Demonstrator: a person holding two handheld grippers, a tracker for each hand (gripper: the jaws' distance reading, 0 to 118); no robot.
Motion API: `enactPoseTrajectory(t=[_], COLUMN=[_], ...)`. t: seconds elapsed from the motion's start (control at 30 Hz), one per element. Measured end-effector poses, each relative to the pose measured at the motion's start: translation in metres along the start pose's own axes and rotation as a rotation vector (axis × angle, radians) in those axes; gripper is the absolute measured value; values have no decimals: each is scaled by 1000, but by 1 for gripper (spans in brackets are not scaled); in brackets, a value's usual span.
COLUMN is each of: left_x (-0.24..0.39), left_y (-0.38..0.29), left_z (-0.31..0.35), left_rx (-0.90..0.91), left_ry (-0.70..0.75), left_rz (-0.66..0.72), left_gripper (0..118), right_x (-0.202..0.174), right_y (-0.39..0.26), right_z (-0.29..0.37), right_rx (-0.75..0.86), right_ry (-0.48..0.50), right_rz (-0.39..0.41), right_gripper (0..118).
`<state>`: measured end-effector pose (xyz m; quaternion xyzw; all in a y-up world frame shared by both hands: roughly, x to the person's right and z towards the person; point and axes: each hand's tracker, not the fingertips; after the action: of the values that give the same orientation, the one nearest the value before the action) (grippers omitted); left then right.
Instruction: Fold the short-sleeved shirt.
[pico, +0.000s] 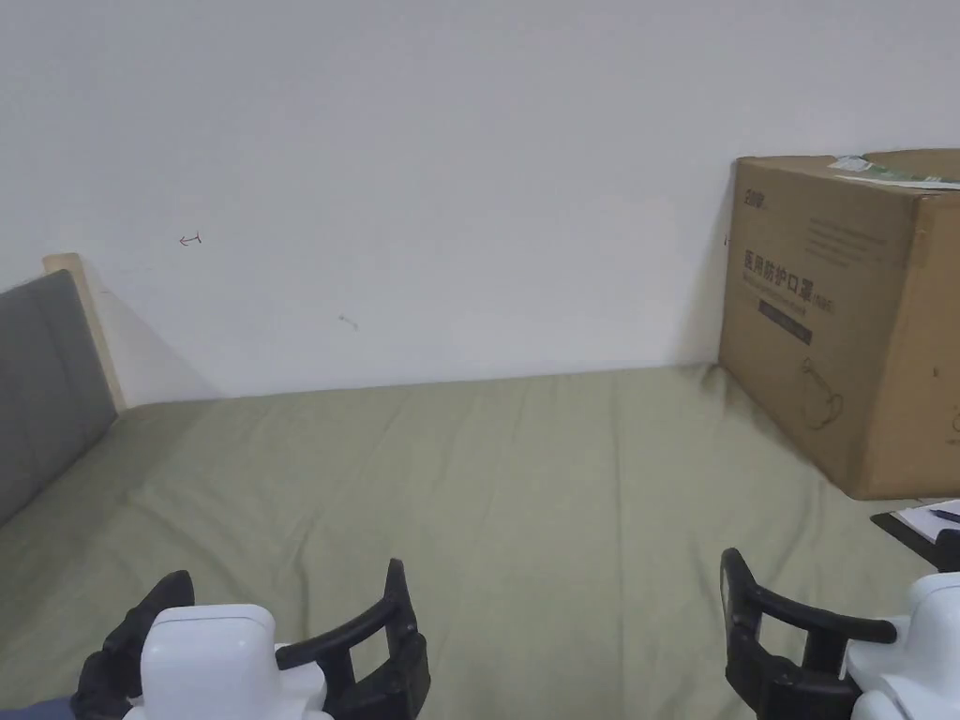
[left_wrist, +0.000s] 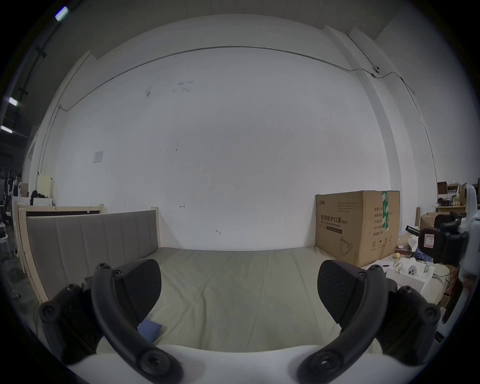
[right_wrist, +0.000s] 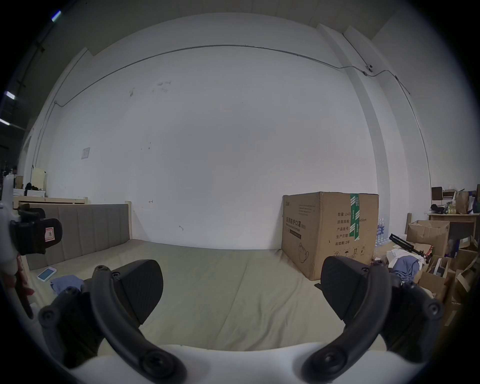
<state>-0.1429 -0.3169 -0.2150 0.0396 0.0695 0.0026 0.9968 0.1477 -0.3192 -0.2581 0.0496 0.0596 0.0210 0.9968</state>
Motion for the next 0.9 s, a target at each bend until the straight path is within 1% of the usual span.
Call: enactPoseTrajectory(t=[0.17, 0.33, 0.43, 0.53, 0.63, 0.77, 0.9], left_x=[-2, -8, -10, -13, -16, -17, -13], left_y=[1, 4, 3, 3, 5, 3, -2], left_z=[0, -4, -6, -8, -12, -21, -27], left_rx=[-3, -11, -11, -17, -53, -79, -117], left_ry=[0, -1, 7, 15, 15, 46, 138], left_rz=[7, 33, 38, 48, 90, 72, 46], left_gripper=[118, 118, 118, 118, 118, 118, 118], right_x=[-6, -11, -15, -16, -17, -18, -22], right_y=[-2, -1, -2, -1, -1, 0, 2], right_z=[0, -3, -4, -5, -8, -10, -14], right_rx=[-4, -18, -21, -24, -39, -60, -73], right_ry=[7, 20, 21, 29, 35, 53, 63], right_rz=[32, 34, 55, 54, 50, 43, 53], right_gripper=[118, 118, 118, 118, 118, 118, 118])
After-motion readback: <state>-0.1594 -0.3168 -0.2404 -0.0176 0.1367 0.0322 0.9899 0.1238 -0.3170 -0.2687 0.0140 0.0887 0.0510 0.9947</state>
